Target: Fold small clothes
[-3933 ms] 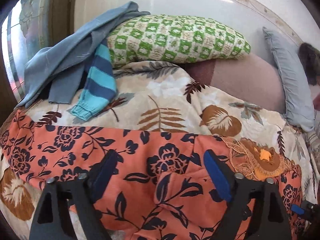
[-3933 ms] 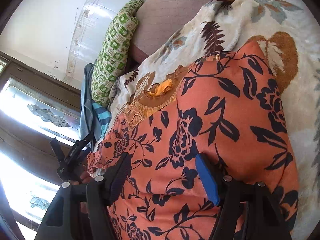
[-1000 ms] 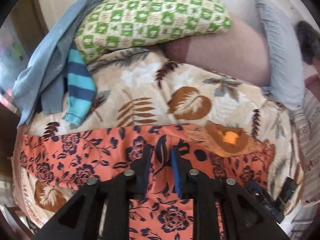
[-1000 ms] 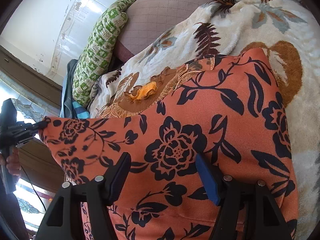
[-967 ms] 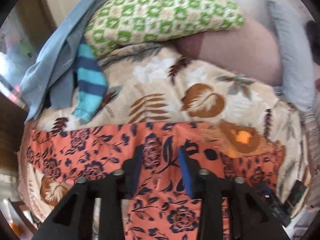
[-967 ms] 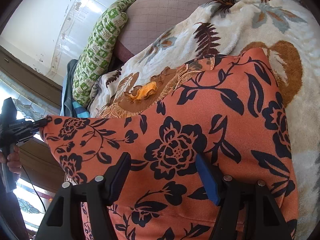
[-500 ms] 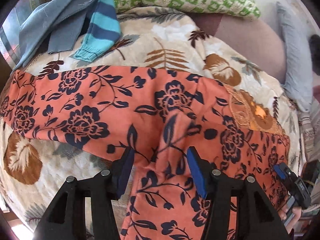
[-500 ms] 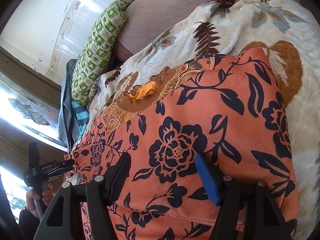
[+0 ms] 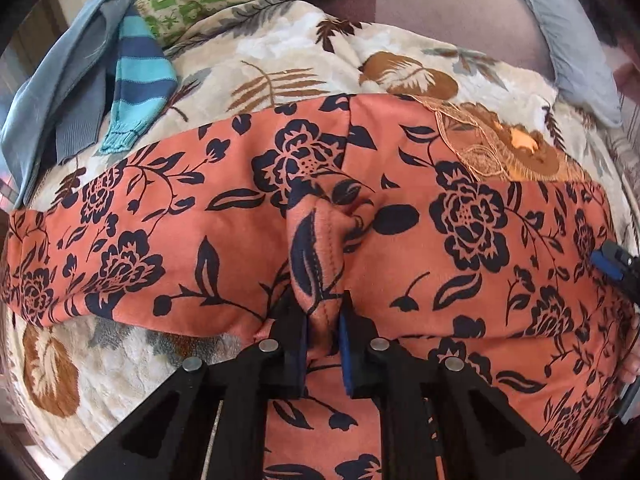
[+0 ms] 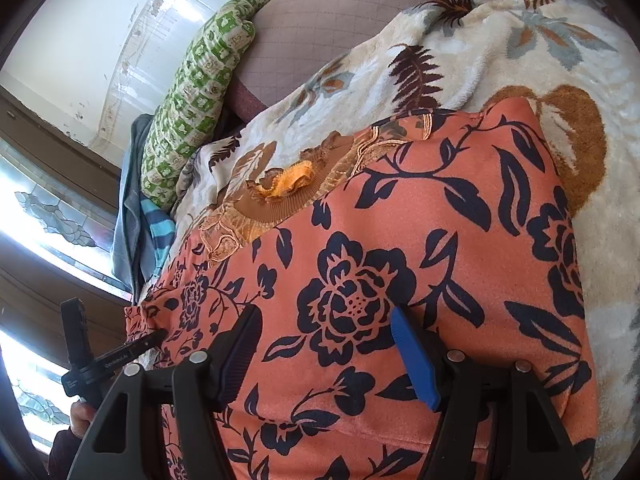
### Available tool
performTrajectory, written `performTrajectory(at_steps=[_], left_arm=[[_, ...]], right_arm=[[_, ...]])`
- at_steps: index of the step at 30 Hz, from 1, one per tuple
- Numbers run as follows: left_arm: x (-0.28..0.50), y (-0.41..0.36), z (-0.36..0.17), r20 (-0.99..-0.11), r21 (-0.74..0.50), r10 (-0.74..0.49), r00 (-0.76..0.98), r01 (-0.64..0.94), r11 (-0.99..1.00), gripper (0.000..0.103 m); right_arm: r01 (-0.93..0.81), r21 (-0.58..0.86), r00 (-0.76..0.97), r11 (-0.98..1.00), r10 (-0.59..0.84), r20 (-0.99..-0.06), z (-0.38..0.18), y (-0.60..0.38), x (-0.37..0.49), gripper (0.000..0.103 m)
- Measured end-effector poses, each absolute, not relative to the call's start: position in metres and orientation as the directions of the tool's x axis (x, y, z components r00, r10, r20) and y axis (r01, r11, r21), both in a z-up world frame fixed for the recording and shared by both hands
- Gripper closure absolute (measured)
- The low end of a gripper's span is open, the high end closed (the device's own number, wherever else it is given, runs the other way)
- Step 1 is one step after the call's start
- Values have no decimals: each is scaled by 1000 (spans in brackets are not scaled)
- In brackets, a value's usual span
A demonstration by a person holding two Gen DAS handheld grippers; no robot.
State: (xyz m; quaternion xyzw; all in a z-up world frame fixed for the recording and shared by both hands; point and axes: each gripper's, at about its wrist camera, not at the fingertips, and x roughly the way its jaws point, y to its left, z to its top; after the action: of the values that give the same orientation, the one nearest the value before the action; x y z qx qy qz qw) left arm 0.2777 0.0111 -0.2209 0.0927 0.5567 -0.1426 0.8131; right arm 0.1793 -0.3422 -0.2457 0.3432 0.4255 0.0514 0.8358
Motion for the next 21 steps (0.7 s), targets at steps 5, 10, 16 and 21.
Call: performTrajectory(at_steps=[5,10,16,21], left_arm=[[292,3,-183,-965,-73,-157,210,358,931,95],[337,14,-124,-932,-303,-335,136,215,929,95],[346,62,-148,-965,-232,-227,131,-28,972,94],[313,79,-193,-967,-234,-228,116,-33,972,94]], right_arm=[[205,605,632,769,369,-682,-245,-339,181,33],[204,601,633,773,364,-683,-246,-338,182,33],[202,604,631,771,368,-682,-247,-338,182,33],[205,599,631,774,364,-685,-246,-338,183,33]])
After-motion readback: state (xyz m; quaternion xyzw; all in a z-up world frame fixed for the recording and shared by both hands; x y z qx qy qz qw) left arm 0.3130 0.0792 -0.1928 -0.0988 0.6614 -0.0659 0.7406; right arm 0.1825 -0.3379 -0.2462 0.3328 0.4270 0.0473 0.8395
